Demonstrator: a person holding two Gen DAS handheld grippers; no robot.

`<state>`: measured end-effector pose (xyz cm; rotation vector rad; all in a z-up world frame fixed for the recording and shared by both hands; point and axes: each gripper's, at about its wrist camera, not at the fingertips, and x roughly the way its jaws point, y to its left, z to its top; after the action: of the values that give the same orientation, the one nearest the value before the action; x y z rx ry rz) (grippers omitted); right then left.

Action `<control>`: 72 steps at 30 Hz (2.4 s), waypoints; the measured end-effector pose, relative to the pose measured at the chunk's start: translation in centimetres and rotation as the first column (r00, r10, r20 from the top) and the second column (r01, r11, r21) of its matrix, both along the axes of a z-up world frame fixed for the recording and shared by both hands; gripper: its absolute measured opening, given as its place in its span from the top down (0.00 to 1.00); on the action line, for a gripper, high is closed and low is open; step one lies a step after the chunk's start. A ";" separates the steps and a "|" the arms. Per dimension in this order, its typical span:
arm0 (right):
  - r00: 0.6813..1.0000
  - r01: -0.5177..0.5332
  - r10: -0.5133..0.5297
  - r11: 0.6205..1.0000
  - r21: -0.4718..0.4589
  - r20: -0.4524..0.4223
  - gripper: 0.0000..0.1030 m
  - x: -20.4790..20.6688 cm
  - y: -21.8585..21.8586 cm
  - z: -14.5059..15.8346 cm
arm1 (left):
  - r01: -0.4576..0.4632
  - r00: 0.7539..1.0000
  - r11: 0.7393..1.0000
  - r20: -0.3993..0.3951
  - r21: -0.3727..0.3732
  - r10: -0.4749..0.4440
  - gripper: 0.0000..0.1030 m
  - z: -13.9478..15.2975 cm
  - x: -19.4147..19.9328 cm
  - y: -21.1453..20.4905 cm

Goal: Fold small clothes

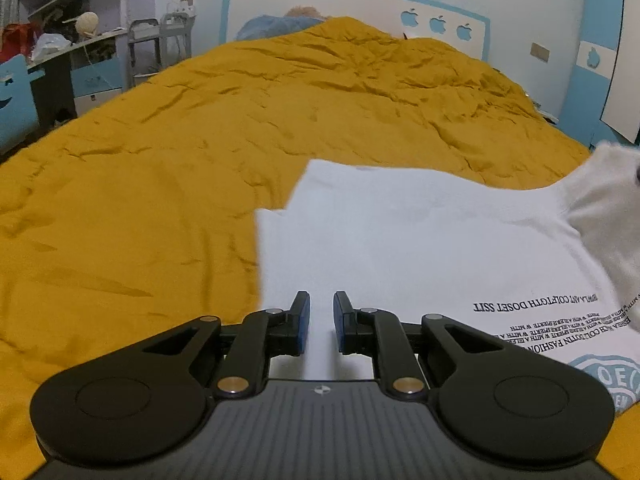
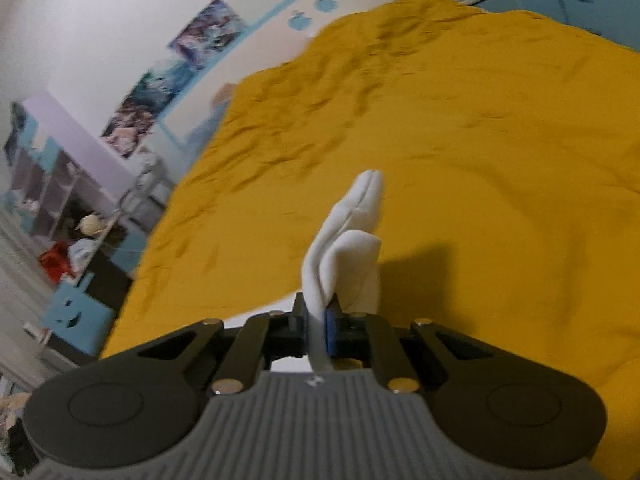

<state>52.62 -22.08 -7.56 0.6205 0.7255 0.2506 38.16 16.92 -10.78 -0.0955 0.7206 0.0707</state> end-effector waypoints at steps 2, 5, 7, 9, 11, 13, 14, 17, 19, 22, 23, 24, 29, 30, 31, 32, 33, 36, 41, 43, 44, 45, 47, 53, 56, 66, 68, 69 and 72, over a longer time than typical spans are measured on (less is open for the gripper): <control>1.000 -0.022 0.021 1.000 0.014 0.009 0.97 0.2 3.0 1.3 | -0.002 1.000 1.000 0.002 0.005 0.002 0.83 0.9 -0.5 0.9; 0.998 -0.058 0.057 0.998 0.010 0.028 0.97 0.3 8.7 2.7 | -0.012 1.000 1.000 0.011 -0.018 0.012 0.83 2.1 -1.0 2.6; 0.997 -0.074 0.074 0.997 0.012 0.021 0.97 0.2 12.3 3.0 | -0.032 0.999 0.998 0.015 -0.045 0.033 0.83 2.6 -1.1 3.8; 0.996 -0.094 0.093 0.996 0.014 0.011 0.97 0.5 15.9 2.8 | -0.050 0.998 0.996 0.019 -0.070 0.052 0.83 2.6 -1.0 4.7; 0.993 -0.119 0.119 0.993 -0.023 0.004 0.97 0.6 20.0 2.6 | -0.063 0.998 0.994 0.016 -0.093 0.065 0.83 2.4 -0.9 5.5; 0.990 -0.139 0.139 0.989 -0.050 -0.004 0.97 0.5 23.0 2.0 | -0.066 0.998 0.992 0.014 -0.111 0.068 0.83 2.1 -0.8 6.3; 0.989 -0.148 0.148 0.987 -0.066 -0.003 0.97 0.5 24.5 1.9 | -0.067 0.998 0.991 0.010 -0.117 0.069 0.83 1.8 -0.6 6.5; 0.985 -0.172 0.172 0.983 -0.070 -0.008 0.97 0.0 27.4 1.0 | -0.068 0.998 0.989 0.001 -0.134 0.069 0.83 1.0 -0.5 7.2; 0.984 -0.181 0.180 0.980 -0.086 -0.011 0.97 0.3 29.7 0.6 | -0.075 0.997 0.986 -0.009 -0.148 0.074 0.83 0.4 -0.3 7.6; 0.981 -0.192 0.192 0.970 -0.151 -0.009 0.97 0.5 32.4 -0.3 | -0.092 0.996 0.983 -0.017 -0.160 0.090 0.83 -0.3 -0.3 8.0; 0.981 -0.192 0.193 0.966 -0.172 -0.013 0.97 0.8 33.0 -0.8 | -0.098 0.995 0.981 -0.020 -0.169 0.096 0.83 -0.5 -0.2 8.2; 0.980 -0.197 0.197 0.960 -0.197 -0.020 0.97 1.0 33.7 -1.3 | -0.100 0.995 0.979 -0.022 -0.179 0.097 0.83 -0.7 -0.2 8.3; 0.974 -0.226 0.216 0.931 -0.286 -0.069 0.97 1.8 36.5 -4.0 | -0.097 0.995 0.977 -0.029 -0.191 0.093 0.83 -1.2 -0.2 8.6; 0.968 -0.250 0.232 0.921 -0.299 -0.095 0.97 2.0 37.0 -4.7 | -0.097 0.995 0.976 -0.030 -0.194 0.093 0.83 -1.1 -0.2 8.6; 0.962 -0.270 0.245 0.915 -0.300 -0.120 0.97 2.4 37.5 -5.2 | -0.098 0.995 0.976 -0.031 -0.196 0.094 0.83 -1.0 -0.2 8.7; 0.957 -0.284 0.254 0.911 -0.299 -0.137 0.96 2.5 37.3 -5.6 | -0.098 0.995 0.975 -0.029 -0.200 0.094 0.83 -0.9 -0.3 8.8; 0.954 -0.296 0.264 0.906 -0.303 -0.142 0.92 2.4 37.4 -5.7 | -0.099 0.995 0.974 -0.027 -0.206 0.095 0.83 -0.7 -0.4 8.9; 0.943 -0.333 0.318 0.893 -0.302 -0.099 0.85 1.2 37.0 -4.1 | -0.100 0.995 0.962 -0.027 -0.255 0.096 0.82 0.0 -1.0 9.5; 0.909 -0.393 0.417 0.863 -0.319 0.009 0.84 -2.9 35.4 0.2 | -0.073 0.997 0.932 0.003 -0.355 0.079 0.76 1.6 -3.3 10.0; 0.899 -0.388 0.433 0.859 -0.334 0.066 0.84 -5.1 34.0 1.9 | -0.064 0.997 0.906 0.013 -0.419 0.077 0.76 2.0 -4.3 10.5; 0.897 -0.385 0.435 0.859 -0.338 0.084 0.84 -6.1 33.3 2.5 | -0.059 0.997 0.891 0.013 -0.451 0.073 0.74 2.1 -4.8 10.7; 0.893 -0.380 0.437 0.859 -0.343 0.105 0.81 -7.4 32.2 2.9 | -0.054 0.998 0.873 0.006 -0.485 0.065 0.73 2.1 -5.2 11.0; 0.897 -0.358 0.423 0.864 -0.355 0.125 0.78 -9.0 30.2 3.4 | -0.048 0.999 0.827 -0.018 -0.559 0.046 0.70 1.7 -5.8 11.5; 0.945 -0.250 0.309 0.893 -0.374 0.107 0.76 -13.9 23.3 1.7 | -0.035 0.999 0.730 -0.038 -0.682 0.012 0.45 -0.2 -7.1 11.5; 0.968 -0.203 0.241 0.913 -0.353 0.069 0.76 -15.1 20.1 0.0 | -0.043 0.998 0.720 -0.058 -0.693 0.004 0.45 -0.9 -6.8 11.1; 0.976 -0.213 0.212 0.885 -0.414 -0.048 0.76 -15.3 19.6 -4.1 | -0.066 0.997 0.676 -0.066 -0.734 0.026 0.23 -2.7 -6.5 10.9; 0.972 -0.229 0.232 0.872 -0.432 -0.047 0.76 -16.1 19.5 -4.5 | -0.095 0.995 0.663 -0.091 -0.743 0.042 0.23 -3.1 -6.0 11.0; 0.969 -0.238 0.241 0.865 -0.442 -0.052 0.76 -16.4 19.6 -4.7 | -0.101 0.995 0.652 -0.091 -0.752 0.050 0.23 -3.2 -5.7 11.1; 0.961 -0.267 0.267 0.845 -0.463 -0.068 0.70 -17.6 19.2 -5.5 | -0.110 0.994 0.636 -0.082 -0.764 0.073 0.26 -3.4 -4.6 11.3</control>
<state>35.02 -2.93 -13.05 0.0519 0.8387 0.3182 33.53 28.27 -14.19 -0.9704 0.7491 -0.1489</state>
